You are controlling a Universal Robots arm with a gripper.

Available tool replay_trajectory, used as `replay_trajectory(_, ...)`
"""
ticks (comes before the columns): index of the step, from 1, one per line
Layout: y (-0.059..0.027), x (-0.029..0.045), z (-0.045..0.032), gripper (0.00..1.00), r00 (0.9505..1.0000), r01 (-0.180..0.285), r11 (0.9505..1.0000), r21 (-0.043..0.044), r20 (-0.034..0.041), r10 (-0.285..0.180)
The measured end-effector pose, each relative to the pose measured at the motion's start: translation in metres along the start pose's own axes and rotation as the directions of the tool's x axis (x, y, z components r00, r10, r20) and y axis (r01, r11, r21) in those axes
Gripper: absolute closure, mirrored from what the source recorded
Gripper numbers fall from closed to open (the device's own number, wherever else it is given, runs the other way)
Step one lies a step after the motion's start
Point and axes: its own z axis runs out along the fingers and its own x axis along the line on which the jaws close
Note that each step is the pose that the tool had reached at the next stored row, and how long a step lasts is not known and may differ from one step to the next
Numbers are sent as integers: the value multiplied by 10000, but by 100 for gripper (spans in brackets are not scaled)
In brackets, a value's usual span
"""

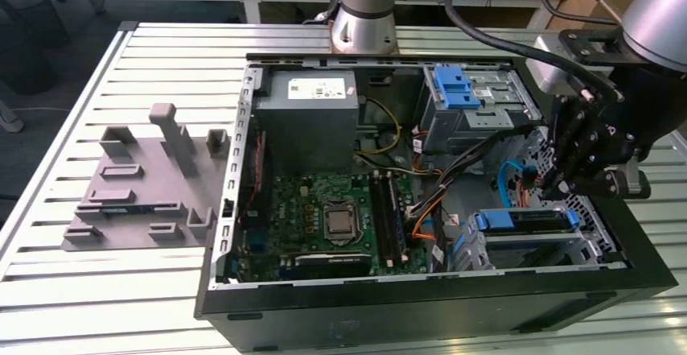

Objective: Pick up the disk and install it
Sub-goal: 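Insert the first disk wire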

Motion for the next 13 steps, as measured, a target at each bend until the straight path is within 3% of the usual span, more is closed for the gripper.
replay_trajectory(13,61,88,34,84,9990,442,9989,162,37,-443)
